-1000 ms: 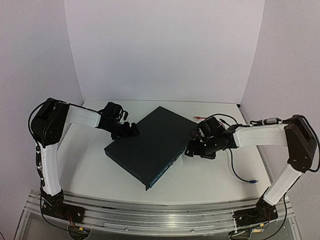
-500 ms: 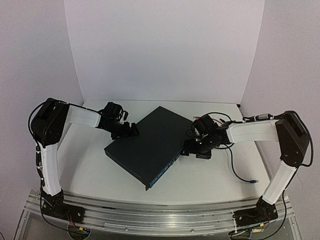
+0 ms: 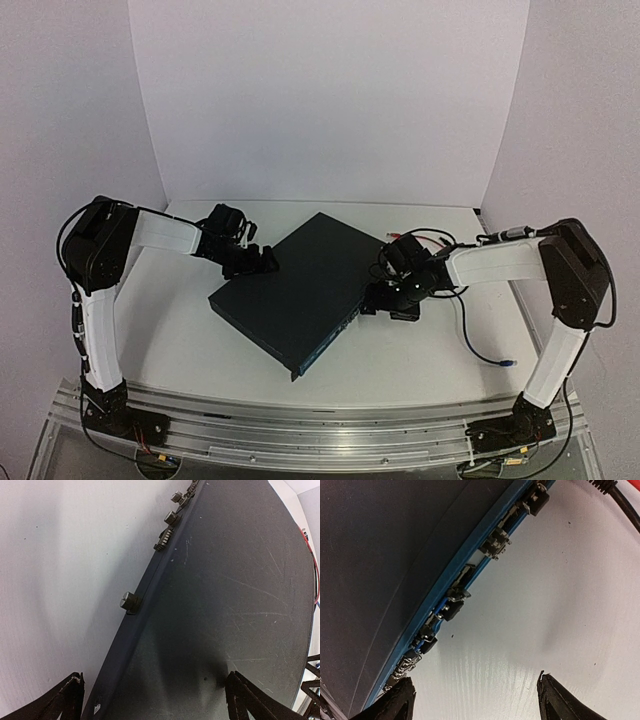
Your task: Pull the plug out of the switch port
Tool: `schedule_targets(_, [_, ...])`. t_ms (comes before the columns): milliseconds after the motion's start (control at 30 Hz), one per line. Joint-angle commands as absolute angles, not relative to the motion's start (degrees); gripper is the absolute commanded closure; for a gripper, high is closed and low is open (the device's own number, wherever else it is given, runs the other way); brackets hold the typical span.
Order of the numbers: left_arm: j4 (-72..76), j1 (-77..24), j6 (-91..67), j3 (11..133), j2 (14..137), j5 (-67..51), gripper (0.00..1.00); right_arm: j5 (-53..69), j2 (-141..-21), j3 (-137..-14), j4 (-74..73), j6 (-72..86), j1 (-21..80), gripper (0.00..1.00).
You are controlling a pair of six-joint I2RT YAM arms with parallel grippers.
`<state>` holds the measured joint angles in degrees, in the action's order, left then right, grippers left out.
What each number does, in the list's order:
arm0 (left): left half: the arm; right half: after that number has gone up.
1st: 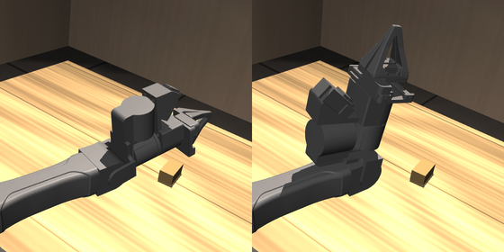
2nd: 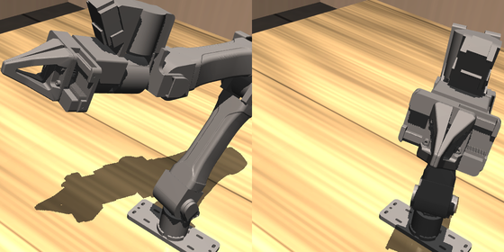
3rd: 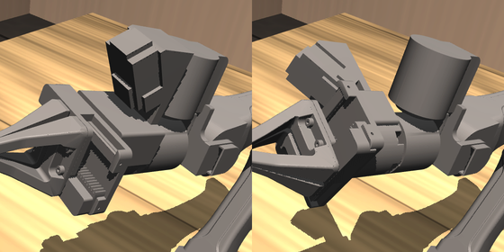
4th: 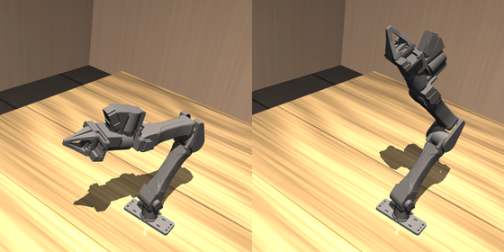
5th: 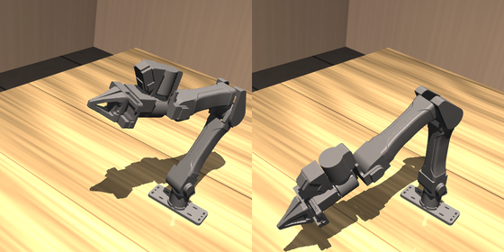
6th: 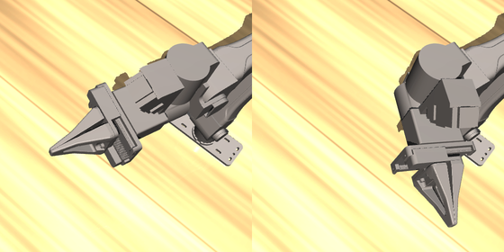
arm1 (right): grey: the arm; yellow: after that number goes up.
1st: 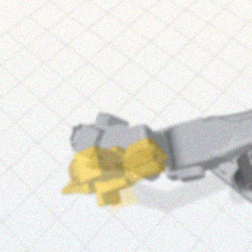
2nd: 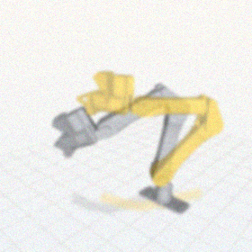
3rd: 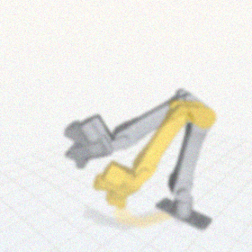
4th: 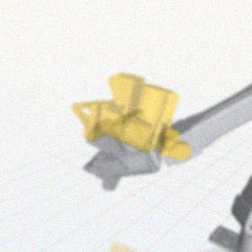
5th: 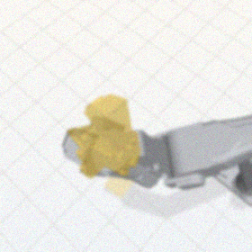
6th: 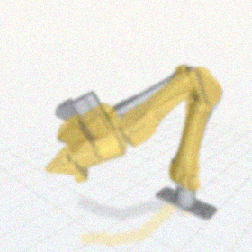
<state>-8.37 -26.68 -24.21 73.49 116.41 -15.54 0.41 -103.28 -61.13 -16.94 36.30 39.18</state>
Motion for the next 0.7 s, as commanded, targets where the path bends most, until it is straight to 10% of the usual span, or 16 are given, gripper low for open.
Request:
schedule_targets(0, [-7.7,-27.2,-23.8,74.7,117.4,-17.3,0.02,0.1,-104.2,-63.6,-14.5,37.2,39.1,0.19])
schedule_targets(667, [-8.4,-27.2,-23.2,75.1,118.3,-17.0,0.02,-1.6,-103.2,-61.5,-13.5,37.2,39.1,0.22])
